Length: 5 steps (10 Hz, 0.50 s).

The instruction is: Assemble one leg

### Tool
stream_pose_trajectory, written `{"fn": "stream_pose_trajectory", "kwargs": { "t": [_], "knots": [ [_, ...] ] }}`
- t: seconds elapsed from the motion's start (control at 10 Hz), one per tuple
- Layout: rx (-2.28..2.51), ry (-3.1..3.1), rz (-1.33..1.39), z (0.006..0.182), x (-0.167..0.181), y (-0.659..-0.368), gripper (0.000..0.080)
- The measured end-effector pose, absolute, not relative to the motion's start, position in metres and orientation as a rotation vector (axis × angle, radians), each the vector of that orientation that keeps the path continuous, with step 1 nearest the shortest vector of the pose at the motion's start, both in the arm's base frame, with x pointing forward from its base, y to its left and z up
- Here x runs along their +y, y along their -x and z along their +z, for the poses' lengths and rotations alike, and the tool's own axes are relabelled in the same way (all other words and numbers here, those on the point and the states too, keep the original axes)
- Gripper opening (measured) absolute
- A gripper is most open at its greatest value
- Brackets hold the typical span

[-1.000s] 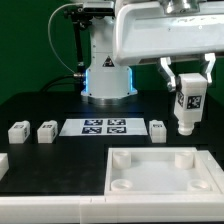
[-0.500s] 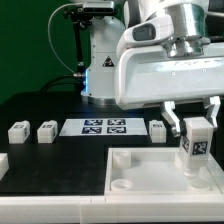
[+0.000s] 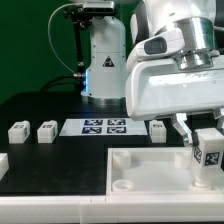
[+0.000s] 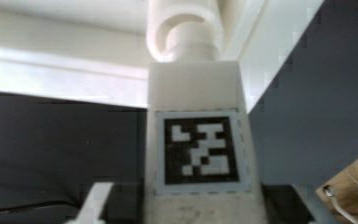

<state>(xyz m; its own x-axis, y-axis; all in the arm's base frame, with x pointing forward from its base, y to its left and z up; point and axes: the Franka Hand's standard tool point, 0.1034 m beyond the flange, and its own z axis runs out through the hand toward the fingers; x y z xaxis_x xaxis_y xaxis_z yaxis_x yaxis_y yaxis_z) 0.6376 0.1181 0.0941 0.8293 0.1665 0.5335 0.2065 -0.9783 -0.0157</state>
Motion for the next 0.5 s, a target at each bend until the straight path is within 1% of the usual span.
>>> {"fn": "stream_pose_trajectory", "kwargs": {
  "t": [0.3,0.4,0.5],
  "knots": [
    [-0.306,2.936,-0.85,0.087,0.117,-0.635,0.0292],
    [-0.307,2.931,-0.867,0.082,0.117,-0.633,0.0292],
    [-0.303,2.918,-0.911,0.081,0.117,-0.634,0.0292]
  ]
}}
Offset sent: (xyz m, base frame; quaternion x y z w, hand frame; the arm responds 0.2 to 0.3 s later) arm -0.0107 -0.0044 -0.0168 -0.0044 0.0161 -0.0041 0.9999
